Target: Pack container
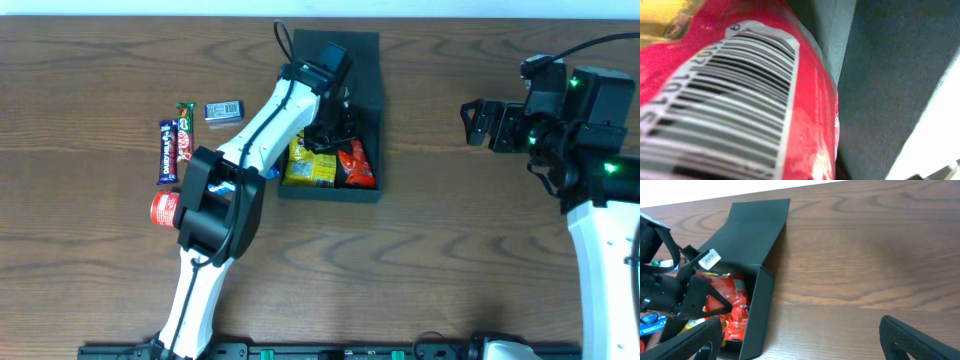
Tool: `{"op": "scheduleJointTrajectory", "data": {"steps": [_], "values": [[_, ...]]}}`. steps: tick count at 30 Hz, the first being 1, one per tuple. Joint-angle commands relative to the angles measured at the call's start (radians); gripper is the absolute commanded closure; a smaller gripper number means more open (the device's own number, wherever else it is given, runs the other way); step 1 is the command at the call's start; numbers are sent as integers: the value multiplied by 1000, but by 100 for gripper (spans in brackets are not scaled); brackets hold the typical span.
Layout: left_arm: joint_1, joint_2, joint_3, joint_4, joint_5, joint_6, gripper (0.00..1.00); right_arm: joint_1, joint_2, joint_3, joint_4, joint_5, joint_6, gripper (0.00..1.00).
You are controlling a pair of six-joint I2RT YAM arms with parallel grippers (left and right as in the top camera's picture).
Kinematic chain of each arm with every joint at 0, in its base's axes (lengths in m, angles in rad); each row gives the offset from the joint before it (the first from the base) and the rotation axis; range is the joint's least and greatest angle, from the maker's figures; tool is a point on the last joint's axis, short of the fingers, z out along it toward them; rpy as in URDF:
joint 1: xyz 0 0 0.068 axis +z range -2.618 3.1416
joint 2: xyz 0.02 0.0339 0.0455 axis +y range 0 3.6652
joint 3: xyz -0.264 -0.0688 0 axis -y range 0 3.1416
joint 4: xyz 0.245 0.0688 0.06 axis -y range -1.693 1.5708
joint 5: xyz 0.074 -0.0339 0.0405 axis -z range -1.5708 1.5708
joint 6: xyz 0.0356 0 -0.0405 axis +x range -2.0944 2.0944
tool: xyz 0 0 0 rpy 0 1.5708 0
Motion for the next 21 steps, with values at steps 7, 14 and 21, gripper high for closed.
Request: {"op": "scheduleJointTrajectory", "data": {"steps": [7, 14, 21], "values": [[82, -146, 16, -96, -42, 433, 94, -2, 7, 3, -2, -11, -16, 1], [134, -131, -21, -117, -1, 502, 94, -2, 9, 3, -2, -11, -16, 1], [144, -131, -129, -65, 0, 501, 94, -2, 9, 3, -1, -11, -15, 1]]}}
